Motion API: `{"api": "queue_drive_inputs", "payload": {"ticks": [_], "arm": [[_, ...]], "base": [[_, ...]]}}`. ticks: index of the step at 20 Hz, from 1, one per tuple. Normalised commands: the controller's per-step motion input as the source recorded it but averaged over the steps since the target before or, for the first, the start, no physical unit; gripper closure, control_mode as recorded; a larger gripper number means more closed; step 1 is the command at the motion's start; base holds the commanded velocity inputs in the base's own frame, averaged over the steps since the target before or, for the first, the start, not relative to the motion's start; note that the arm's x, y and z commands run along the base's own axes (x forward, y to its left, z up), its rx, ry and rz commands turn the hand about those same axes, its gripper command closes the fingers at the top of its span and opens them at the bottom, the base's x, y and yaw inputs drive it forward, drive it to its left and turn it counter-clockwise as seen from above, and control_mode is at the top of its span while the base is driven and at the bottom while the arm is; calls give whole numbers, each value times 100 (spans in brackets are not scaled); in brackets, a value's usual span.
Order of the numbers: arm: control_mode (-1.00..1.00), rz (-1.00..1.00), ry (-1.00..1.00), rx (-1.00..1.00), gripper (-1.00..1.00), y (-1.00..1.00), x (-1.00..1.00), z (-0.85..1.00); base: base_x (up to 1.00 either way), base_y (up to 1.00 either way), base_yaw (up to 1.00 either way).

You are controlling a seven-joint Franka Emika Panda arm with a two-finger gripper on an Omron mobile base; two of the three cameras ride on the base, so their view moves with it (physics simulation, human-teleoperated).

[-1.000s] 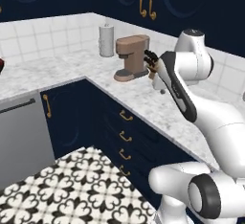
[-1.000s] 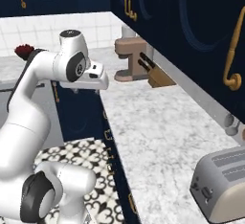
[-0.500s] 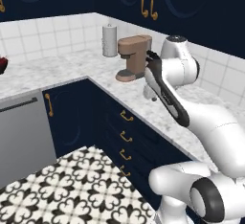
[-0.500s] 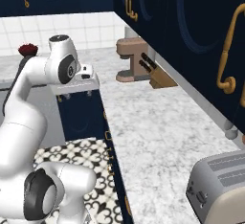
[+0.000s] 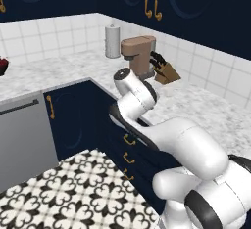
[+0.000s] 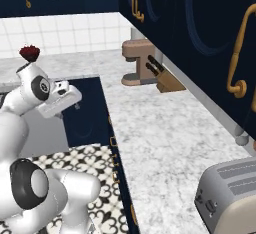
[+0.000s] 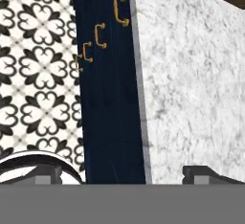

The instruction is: Take a straw from the drawer in front and place it inside the glass cup on the dining counter.

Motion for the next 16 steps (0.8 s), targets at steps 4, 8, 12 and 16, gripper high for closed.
{"api": "queue_drive_inputs", "payload": {"ticks": [4,8,12,16], "arm": [[-100,0,0,-36,-100,20,51,-80],[-100,-2,-3,-35,-100,3,56,-69],[-100,-4,-7,-31,-100,0,57,-55],[-100,-1,-4,-24,-100,0,66,-36]], "base": [[0,0,0],[0,0,0],[0,0,0],[0,0,0]]}}
